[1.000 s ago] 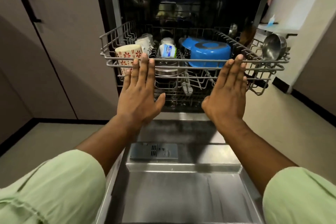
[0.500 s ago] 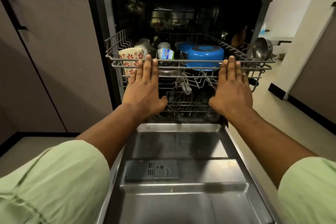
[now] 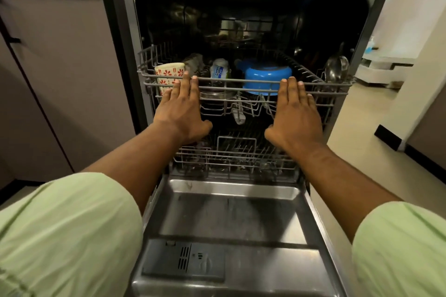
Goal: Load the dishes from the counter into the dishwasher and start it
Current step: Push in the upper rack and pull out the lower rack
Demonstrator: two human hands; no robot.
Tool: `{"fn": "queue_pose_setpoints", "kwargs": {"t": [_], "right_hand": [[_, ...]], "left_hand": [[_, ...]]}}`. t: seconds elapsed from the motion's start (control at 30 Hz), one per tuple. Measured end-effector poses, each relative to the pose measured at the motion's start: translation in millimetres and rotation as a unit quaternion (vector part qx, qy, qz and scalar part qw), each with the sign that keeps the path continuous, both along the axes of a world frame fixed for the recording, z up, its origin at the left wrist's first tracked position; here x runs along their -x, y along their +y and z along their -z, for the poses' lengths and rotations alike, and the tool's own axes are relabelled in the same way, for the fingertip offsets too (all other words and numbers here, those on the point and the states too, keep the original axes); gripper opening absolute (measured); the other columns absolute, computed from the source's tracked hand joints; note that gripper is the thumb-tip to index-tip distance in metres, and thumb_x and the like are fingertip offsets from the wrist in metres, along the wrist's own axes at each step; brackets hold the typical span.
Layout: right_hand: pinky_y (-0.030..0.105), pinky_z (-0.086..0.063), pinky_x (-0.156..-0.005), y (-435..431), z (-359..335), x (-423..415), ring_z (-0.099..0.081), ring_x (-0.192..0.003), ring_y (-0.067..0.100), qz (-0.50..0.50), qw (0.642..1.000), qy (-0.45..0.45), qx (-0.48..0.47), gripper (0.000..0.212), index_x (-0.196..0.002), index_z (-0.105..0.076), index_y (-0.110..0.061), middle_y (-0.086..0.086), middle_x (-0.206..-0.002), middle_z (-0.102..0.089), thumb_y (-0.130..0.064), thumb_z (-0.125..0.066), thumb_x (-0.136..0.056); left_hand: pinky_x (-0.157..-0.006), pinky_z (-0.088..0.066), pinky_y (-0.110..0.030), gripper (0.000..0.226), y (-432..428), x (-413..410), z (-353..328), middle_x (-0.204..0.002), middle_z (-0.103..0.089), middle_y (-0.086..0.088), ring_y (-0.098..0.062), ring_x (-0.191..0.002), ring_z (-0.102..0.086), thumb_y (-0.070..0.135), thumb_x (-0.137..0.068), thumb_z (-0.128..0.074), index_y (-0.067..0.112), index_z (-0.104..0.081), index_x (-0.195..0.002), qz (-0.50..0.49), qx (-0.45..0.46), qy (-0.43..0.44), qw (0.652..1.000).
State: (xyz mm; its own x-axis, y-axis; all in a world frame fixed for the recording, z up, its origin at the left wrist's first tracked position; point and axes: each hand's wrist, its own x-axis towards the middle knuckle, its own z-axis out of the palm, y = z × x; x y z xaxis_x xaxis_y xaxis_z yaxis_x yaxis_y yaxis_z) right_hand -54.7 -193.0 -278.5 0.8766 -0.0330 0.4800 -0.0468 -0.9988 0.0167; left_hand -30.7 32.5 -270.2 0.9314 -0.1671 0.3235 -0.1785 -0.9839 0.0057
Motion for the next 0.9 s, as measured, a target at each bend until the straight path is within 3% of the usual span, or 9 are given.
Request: {"fn": "queue_pose_setpoints", "kwargs": {"t": [0.3, 0.47, 0.73, 0.9], "right_hand": [[0.042, -0.006, -0.123, -3.0, -1.9, -63.8, 0.003, -0.151, 0.029, -0.014, 1.000, 0.009, -0.010, 0.107, -0.155, 0.005, -0.006, 0.014, -0.163, 0.005, -0.032, -0.065, -0.079], [0.041, -0.003, -0.123, -3.3, 1.0, -79.8, 0.008, -0.151, 0.029, -0.017, 1.000, 0.012, -0.019, 0.108, -0.155, 0.009, -0.007, 0.012, -0.163, 0.011, -0.030, -0.064, -0.078], [0.040, 0.000, -0.123, -10.8, -19.6, -104.3, 0.013, -0.150, 0.024, -0.004, 0.995, 0.095, -0.006, 0.104, -0.155, 0.014, -0.013, 0.006, -0.163, 0.019, -0.039, -0.060, -0.086], [0.040, -0.001, -0.123, -6.7, -18.1, -121.2, 0.013, -0.150, 0.025, 0.019, 0.996, 0.091, -0.003, 0.107, -0.154, 0.016, -0.011, 0.007, -0.162, 0.020, -0.035, -0.062, -0.084]], "left_hand": [[-0.124, -0.002, -0.044, 0.106, -5.4, -62.6, -6.0, -0.164, 0.018, -0.012, -0.028, -0.152, 0.009, 0.055, -0.089, -0.055, 0.009, 0.013, -0.156, -0.012, 0.009, 0.000, 1.000], [-0.124, 0.000, -0.042, 0.109, -7.7, -83.9, 7.4, -0.162, 0.023, -0.014, -0.027, -0.151, 0.014, 0.057, -0.089, -0.052, 0.006, 0.018, -0.154, -0.024, -0.008, -0.029, 0.999], [-0.124, 0.000, -0.043, 0.110, -6.0, -114.5, 2.5, -0.161, 0.024, -0.016, -0.028, -0.151, 0.016, 0.058, -0.089, -0.053, 0.005, 0.019, -0.154, -0.008, -0.028, -0.021, 0.999], [-0.124, -0.001, -0.042, 0.113, 0.5, -131.9, 8.1, -0.160, 0.026, -0.017, -0.029, -0.151, 0.017, 0.058, -0.088, -0.054, 0.005, 0.021, -0.153, 0.011, -0.041, -0.038, 0.998]]}}
